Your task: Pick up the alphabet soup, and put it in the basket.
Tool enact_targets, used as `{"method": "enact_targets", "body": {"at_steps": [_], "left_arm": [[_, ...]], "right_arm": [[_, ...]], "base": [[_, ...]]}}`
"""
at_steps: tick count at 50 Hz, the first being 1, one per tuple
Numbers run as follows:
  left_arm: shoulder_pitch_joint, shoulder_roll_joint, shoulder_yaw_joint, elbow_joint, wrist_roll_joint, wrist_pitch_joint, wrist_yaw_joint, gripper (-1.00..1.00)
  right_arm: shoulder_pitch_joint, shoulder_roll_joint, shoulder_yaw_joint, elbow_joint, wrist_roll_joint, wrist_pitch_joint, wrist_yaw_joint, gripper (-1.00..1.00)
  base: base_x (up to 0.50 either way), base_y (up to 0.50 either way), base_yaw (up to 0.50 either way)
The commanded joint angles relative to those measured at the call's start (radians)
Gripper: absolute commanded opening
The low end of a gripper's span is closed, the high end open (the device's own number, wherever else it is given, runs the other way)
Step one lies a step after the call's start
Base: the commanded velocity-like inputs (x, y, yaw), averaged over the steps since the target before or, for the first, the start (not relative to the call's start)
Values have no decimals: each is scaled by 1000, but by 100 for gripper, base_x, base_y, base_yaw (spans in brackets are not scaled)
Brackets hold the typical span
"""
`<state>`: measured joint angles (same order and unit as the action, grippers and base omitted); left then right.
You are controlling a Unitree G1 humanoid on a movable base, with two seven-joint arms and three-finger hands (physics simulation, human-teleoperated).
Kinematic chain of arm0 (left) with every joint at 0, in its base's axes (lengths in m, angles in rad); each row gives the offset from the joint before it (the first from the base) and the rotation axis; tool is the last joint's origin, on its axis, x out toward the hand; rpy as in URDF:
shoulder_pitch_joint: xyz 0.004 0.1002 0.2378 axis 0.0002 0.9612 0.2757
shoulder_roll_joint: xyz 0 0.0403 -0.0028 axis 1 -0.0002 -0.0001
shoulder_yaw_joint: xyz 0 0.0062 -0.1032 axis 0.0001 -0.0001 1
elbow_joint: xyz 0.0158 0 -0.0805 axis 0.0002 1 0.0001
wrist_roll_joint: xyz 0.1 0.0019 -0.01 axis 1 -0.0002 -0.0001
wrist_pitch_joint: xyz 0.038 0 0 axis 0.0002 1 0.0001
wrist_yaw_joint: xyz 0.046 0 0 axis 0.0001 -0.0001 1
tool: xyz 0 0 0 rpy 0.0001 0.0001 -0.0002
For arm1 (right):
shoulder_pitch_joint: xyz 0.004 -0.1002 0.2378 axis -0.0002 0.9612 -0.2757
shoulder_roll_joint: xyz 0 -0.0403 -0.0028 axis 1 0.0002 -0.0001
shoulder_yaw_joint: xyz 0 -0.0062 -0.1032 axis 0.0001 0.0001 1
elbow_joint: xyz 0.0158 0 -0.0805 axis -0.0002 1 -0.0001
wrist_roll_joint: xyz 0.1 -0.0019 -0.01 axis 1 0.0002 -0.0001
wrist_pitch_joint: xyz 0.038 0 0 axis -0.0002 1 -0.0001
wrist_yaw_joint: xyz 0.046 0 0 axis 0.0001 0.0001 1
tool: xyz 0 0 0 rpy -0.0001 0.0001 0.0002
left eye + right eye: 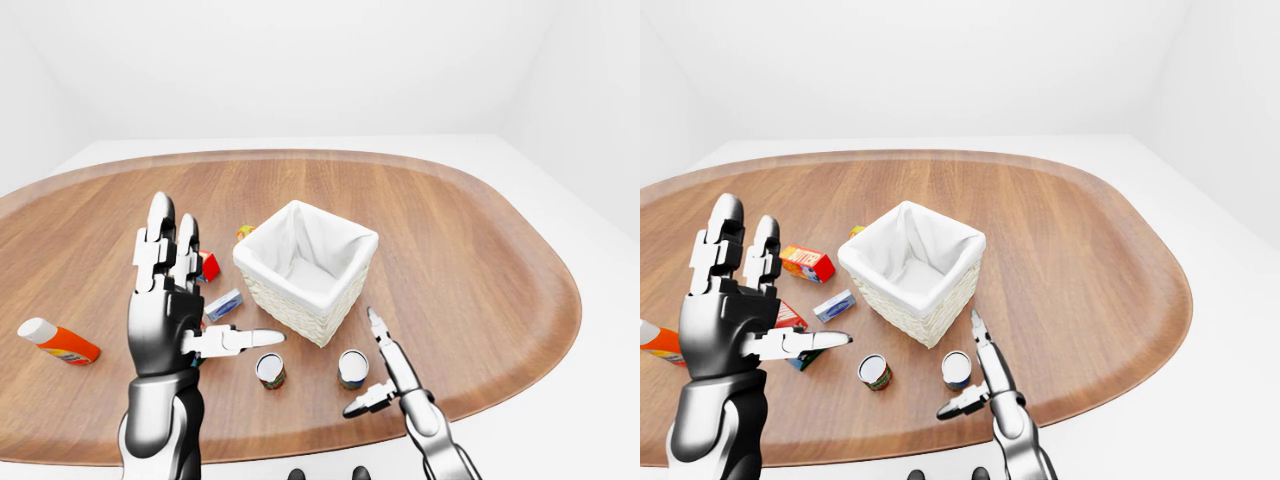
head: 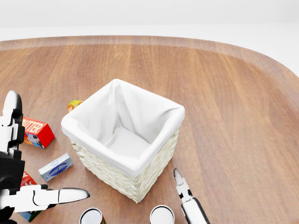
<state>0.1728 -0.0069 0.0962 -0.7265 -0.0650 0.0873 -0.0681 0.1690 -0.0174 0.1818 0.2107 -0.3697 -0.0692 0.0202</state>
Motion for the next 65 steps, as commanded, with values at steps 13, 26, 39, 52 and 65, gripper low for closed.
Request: {"method": "enact_targets", "body": {"at_steps": [13,26,39,52,65], "left_arm": [[4,-1,-12,-4,6,0,3,100],[0,1,-5,18,3,0,0,100],[2,1,-5,28,5,0,-2,100],[4,1,-8,31,11,0,-2,100],[5,1,-10,31,12,0,-2,100]], "right_arm": [[-109,19,-41,211,-32,-18,-24,100],[-176,30,-51,348,-59,-18,-55,100],[-202,35,-48,394,-73,-18,-58,100],[-202,38,-46,397,-79,-18,-52,100],[-212,37,-47,425,-82,-18,-48,55]], "base": [[0,0,0],[0,0,0],[0,0,0],[0,0,0],[0,0,0]]}}
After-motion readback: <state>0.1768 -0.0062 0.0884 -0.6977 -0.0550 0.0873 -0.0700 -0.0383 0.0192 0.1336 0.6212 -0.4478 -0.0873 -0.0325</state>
